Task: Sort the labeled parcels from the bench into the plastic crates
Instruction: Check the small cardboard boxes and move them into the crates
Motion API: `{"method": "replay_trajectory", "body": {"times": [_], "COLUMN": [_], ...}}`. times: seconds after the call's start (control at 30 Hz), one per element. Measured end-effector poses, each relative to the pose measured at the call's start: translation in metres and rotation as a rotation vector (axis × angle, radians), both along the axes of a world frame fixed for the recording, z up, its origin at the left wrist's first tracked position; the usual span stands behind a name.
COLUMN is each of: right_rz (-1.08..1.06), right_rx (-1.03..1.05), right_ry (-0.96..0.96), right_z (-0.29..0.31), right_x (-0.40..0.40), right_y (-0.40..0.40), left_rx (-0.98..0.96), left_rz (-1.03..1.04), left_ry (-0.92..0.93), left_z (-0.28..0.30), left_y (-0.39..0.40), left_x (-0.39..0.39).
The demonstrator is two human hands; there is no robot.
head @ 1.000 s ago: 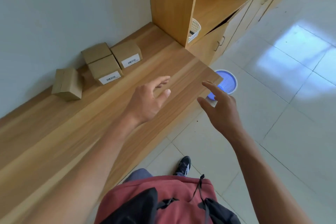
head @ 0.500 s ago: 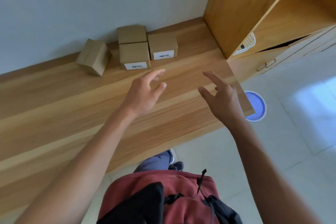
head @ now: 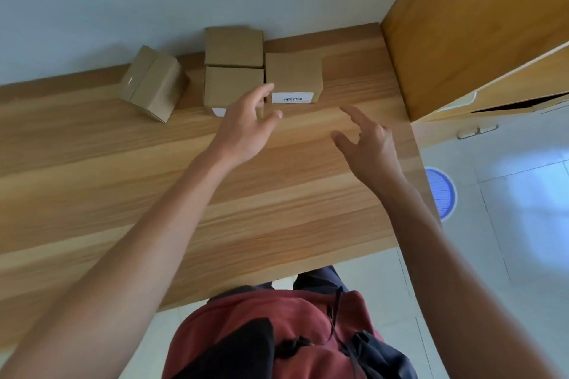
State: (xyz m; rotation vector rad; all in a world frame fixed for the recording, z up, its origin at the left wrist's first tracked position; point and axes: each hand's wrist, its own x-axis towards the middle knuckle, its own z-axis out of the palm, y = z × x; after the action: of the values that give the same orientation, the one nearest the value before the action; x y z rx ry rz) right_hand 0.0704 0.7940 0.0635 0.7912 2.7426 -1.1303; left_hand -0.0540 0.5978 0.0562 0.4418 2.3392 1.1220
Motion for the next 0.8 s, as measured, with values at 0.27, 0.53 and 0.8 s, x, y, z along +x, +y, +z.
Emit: {"method": "replay_trajectory", "body": {"times": [0.27, 0.53, 0.8], "right_rz": [0.123, 0.146, 0.08], "right_rx": [-0.005, 0.03, -0.145], "right_ry": [-0.061, -0.146, -0.14], "right_z": [-0.035, -0.068, -0.098], "right_x": [-0.049, -0.092, -0.128], "right_y": [0.027, 0.053, 0.064], "left_rx": [0.028, 0.027, 0.045], "left_rz": [0.148, 0.26, 0.346], "left_ry": [-0.207, -0.375, -0.405], "left_z": [-0.031, -0.055, -0.069], "left_y": [0.038, 0.065, 0.075], "left_x": [-0.022, -0.041, -0.048]}}
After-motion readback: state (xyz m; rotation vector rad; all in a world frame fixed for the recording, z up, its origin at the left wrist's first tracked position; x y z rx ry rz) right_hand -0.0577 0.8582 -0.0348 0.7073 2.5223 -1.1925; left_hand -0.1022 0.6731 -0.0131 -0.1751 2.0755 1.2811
